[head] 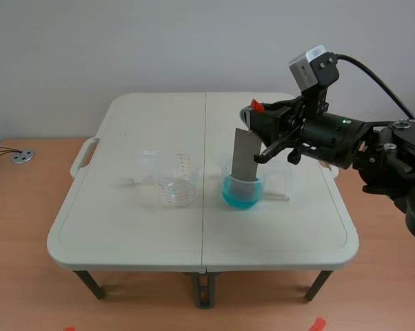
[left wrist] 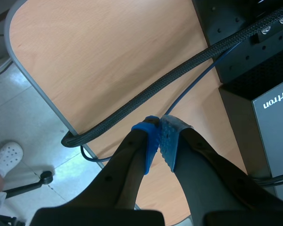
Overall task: Hold the metal plate by the orange handle, dip it into the blue solution, take it out and point at it, then put the plate back in the beaker on the left.
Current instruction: 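Hold the plate still in the solution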
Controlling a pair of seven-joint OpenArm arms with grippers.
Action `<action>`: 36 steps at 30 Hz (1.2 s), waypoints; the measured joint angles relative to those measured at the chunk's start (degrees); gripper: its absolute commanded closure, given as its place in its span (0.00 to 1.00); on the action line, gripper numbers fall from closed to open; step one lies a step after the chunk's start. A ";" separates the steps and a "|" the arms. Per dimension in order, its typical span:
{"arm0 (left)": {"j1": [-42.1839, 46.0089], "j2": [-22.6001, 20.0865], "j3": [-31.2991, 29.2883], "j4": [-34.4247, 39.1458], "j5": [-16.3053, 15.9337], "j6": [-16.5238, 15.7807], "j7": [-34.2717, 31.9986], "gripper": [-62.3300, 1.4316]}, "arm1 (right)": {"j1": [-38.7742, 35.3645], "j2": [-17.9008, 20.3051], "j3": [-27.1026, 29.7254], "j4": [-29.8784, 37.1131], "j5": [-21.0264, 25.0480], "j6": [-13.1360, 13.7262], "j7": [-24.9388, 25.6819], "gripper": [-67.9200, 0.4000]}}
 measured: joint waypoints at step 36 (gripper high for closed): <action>0.00 0.90 -0.02 0.00 -0.04 0.00 0.74 0.95 | 0.00 0.00 0.02 -2.12 -0.44 0.13 0.72 0.98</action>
